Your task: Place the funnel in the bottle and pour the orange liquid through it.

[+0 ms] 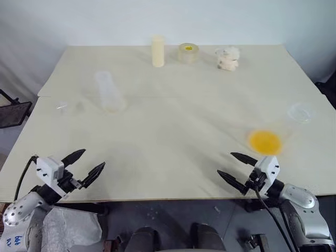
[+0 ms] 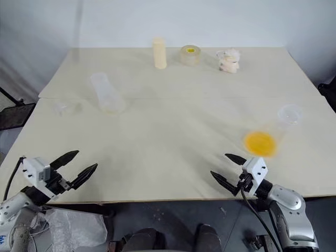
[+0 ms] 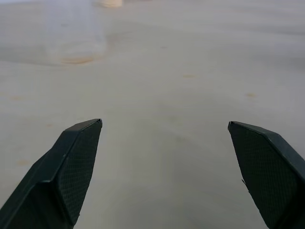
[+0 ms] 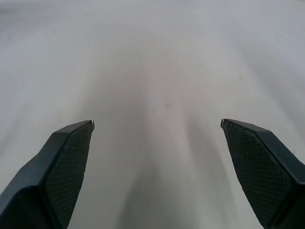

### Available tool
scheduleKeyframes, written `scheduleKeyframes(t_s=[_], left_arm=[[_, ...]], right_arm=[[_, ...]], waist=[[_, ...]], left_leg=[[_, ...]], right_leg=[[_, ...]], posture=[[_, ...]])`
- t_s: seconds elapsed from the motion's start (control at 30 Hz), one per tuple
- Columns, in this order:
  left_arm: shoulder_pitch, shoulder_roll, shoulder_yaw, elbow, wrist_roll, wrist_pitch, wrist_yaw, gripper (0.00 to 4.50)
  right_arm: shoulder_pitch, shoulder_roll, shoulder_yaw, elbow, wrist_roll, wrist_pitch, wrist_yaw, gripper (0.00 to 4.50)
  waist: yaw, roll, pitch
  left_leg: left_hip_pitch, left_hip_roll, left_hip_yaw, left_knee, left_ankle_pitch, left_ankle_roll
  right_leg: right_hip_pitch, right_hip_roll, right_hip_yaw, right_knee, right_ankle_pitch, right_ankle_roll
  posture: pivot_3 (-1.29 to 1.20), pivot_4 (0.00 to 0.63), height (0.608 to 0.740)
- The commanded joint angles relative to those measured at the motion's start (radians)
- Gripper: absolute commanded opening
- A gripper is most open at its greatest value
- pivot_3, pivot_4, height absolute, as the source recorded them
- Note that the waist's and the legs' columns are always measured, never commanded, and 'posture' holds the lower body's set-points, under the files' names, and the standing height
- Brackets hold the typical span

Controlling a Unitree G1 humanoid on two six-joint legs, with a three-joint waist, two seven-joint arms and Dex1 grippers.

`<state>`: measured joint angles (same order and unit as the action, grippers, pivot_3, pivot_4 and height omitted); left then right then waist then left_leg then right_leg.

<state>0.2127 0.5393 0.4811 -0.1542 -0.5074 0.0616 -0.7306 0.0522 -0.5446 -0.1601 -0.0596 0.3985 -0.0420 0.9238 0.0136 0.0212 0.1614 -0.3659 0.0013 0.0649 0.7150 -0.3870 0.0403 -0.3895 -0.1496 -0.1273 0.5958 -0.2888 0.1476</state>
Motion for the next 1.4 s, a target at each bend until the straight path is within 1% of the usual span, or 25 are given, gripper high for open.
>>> scheduleKeyframes(t_s=[0.03,0.17,0.3,0.47,0.57,0.77,0.9,1.13,1.3,1.37,1.4], left_arm=[[-0.025,0.006,0.039,-0.029,-0.003,-0.003,0.051,4.50],[-0.187,0.003,0.002,0.028,0.060,0.055,0.204,4.50],[-0.346,0.001,-0.043,0.118,0.114,0.075,0.279,4.50],[-0.581,-0.002,-0.114,0.331,0.201,0.017,0.332,4.50],[-0.727,-0.008,-0.162,0.514,0.266,-0.060,0.353,4.50],[-0.933,-0.031,-0.207,0.786,0.320,-0.168,0.372,4.50],[-1.049,-0.049,-0.226,0.944,0.335,-0.224,0.366,4.50],[-1.201,-0.067,-0.251,1.172,0.369,-0.316,0.364,4.50],[-1.277,-0.074,-0.256,1.284,0.386,-0.343,0.384,4.50],[-1.292,-0.077,-0.250,1.308,0.380,-0.361,0.365,4.50],[-1.298,-0.077,-0.248,1.317,0.377,-0.363,0.355,4.12]], right_arm=[[-0.034,0.004,0.006,-0.043,0.031,0.002,0.012,4.47],[-0.109,0.013,0.035,-0.066,0.055,0.045,0.017,4.47],[-0.147,0.014,0.061,-0.081,0.063,0.064,0.034,4.47],[-0.195,0.029,0.089,-0.095,0.063,0.080,0.030,4.47],[-0.214,0.046,0.105,-0.101,0.057,0.088,0.017,4.47],[-0.219,0.060,0.122,-0.112,0.051,0.097,0.004,4.47],[-0.218,0.066,0.125,-0.118,0.048,0.099,-0.004,4.47],[-0.211,0.070,0.127,-0.129,0.045,0.099,-0.015,4.47],[-0.206,0.070,0.127,-0.133,0.042,0.094,-0.022,4.47],[-0.204,0.070,0.126,-0.133,0.040,0.093,-0.024,4.47],[-0.204,0.071,0.126,-0.133,0.039,0.092,-0.026,4.50]], waist=[[0.004,0.000,0.000],[0.011,0.000,0.000],[0.009,0.000,0.000],[0.009,-0.002,0.001],[0.010,-0.003,0.002],[0.009,-0.005,0.003],[0.009,-0.007,0.004],[0.007,-0.008,0.005],[0.007,-0.010,0.006],[0.006,-0.011,0.006],[0.006,-0.011,0.006]], left_leg=[[0.000,0.000,0.000,0.000,0.000,0.000],[0.000,0.000,-0.001,0.000,0.000,0.000],[0.000,-0.001,-0.001,0.000,0.000,0.000],[0.000,-0.005,0.000,0.000,0.000,0.000],[0.000,-0.005,0.000,0.000,0.000,0.000],[-0.001,-0.006,0.000,0.000,0.000,0.000],[-0.002,-0.006,0.001,0.001,0.000,0.000],[-0.002,-0.006,0.001,0.001,0.000,0.000],[-0.003,-0.006,0.003,0.001,0.000,0.000],[-0.003,-0.006,0.002,0.001,0.000,0.000],[-0.003,-0.006,0.002,0.001,0.000,0.000]], right_leg=[[0.000,0.000,0.001,0.000,0.000,0.000],[0.000,0.000,0.000,0.001,0.000,0.000],[-0.001,0.000,0.000,0.003,0.000,0.000],[-0.002,0.001,-0.003,0.005,0.000,0.000],[-0.002,0.001,-0.004,0.006,0.000,0.000],[-0.002,0.001,-0.005,0.006,0.000,0.000],[-0.002,0.001,-0.007,0.006,0.000,0.000],[-0.003,0.001,-0.008,0.006,0.000,0.001],[-0.003,0.000,-0.008,0.006,0.000,0.001],[-0.003,0.000,-0.008,0.006,0.000,0.001],[-0.003,0.000,-0.008,0.006,0.000,0.001]], posture=[[0.00,0.150,0.740],[0.00,0.150,0.740],[0.00,0.150,0.740],[0.00,0.150,0.740],[0.00,0.150,0.740],[0.00,0.150,0.740],[0.00,0.150,0.740],[0.00,0.150,0.740],[0.00,0.150,0.740],[0.00,0.150,0.740],[0.00,0.150,0.740]])
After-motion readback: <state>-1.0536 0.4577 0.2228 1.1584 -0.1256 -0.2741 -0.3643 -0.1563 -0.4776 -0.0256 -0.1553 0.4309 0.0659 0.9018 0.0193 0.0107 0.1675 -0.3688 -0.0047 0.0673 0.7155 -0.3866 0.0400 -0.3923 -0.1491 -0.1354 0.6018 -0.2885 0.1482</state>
